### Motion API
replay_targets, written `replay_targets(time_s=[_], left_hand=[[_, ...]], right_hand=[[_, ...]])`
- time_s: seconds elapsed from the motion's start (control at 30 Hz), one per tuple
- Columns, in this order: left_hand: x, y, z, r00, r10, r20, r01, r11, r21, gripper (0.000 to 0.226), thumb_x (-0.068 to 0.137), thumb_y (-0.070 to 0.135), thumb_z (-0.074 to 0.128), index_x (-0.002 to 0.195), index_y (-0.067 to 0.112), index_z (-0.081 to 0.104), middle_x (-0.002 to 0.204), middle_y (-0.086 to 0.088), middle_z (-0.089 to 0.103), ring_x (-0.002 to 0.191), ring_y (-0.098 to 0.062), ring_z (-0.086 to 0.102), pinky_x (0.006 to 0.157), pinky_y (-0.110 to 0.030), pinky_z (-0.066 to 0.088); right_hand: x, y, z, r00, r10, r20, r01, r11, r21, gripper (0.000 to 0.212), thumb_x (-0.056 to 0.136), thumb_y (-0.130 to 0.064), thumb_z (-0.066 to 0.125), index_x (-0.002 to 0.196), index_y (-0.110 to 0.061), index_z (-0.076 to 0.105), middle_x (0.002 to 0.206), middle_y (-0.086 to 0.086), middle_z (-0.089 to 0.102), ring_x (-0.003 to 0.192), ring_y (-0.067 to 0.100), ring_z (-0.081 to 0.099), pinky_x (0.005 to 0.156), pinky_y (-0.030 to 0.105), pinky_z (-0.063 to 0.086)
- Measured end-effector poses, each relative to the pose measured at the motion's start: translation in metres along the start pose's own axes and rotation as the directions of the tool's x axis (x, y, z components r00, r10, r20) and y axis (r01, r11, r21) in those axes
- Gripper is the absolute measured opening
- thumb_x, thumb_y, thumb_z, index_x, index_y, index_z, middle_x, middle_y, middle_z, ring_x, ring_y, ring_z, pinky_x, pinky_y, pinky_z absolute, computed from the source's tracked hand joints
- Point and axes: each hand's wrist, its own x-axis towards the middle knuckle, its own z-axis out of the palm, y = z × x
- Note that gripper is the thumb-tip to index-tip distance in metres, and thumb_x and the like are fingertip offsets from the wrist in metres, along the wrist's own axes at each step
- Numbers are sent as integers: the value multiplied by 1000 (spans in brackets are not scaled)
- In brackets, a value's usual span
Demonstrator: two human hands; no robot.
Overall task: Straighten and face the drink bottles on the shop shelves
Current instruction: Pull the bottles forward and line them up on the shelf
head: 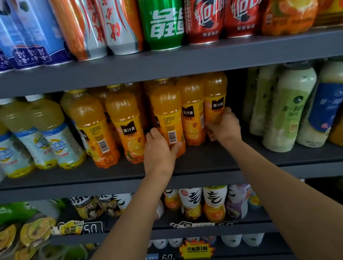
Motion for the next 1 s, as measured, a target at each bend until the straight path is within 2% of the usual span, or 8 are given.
replay_targets(time_s=[0.1,0.23,0.43,0.63,0.73,0.8,0.9,1.0], left_hand=[[3,0,-3,999,-8,31,7,1000,17,59,84,28,67,126,2,35,127,-16,45,119,-32,47,93,-38,42],[2,0,-3,999,-7,35,6,1000,23,58,84,28,67,125,3,35,127,-16,45,120,-32,46,93,-38,42],[3,0,-5,998,8,59,-12,997,74,56,86,30,65,125,4,35,128,-15,44,121,-30,46,93,-36,41],[3,2,-8,997,16,73,-23,995,93,53,87,28,64,124,2,36,127,-16,44,118,-31,47,93,-35,41],[2,3,-8,997,14,75,-21,996,91,55,87,28,64,125,2,35,127,-16,43,119,-30,46,94,-35,40],[3,3,-8,997,18,76,-24,996,87,55,86,28,64,126,2,35,127,-16,44,119,-30,46,96,-35,40],[3,2,-7,997,29,73,-36,994,99,54,87,28,64,125,2,36,127,-16,44,119,-30,46,95,-34,40],[3,0,-6,997,37,73,-45,992,115,53,88,28,62,126,2,36,128,-15,44,120,-29,46,95,-33,40]], right_hand=[[2,2,-5,998,0,61,1,1000,-16,51,78,-27,72,116,-12,41,112,16,58,91,36,64,76,50,56],[-1,0,-13,1000,-14,15,16,995,-99,67,70,-33,79,120,-9,41,118,16,51,93,39,62,76,53,54],[-1,0,-7,999,-36,-5,36,994,-99,62,72,-33,78,115,-10,41,115,15,57,90,37,64,76,51,55],[-7,-15,-16,999,-4,42,8,996,-90,65,73,-29,77,122,-10,39,124,15,50,105,36,58,82,51,53],[-33,-18,-19,990,-60,-129,44,992,-119,68,81,-30,71,135,-8,34,137,15,36,111,34,54,84,40,50],[-56,-21,-15,959,-166,-232,145,984,-103,57,86,-31,65,130,-5,40,135,12,41,109,29,55,79,34,45],[-68,-27,1,955,-258,-145,241,963,-122,55,85,-38,64,125,-6,45,125,11,52,109,27,57,80,36,46],[-65,-38,11,975,-204,-86,179,956,-233,65,84,-44,64,130,-7,37,131,11,46,111,30,55,80,39,48]])
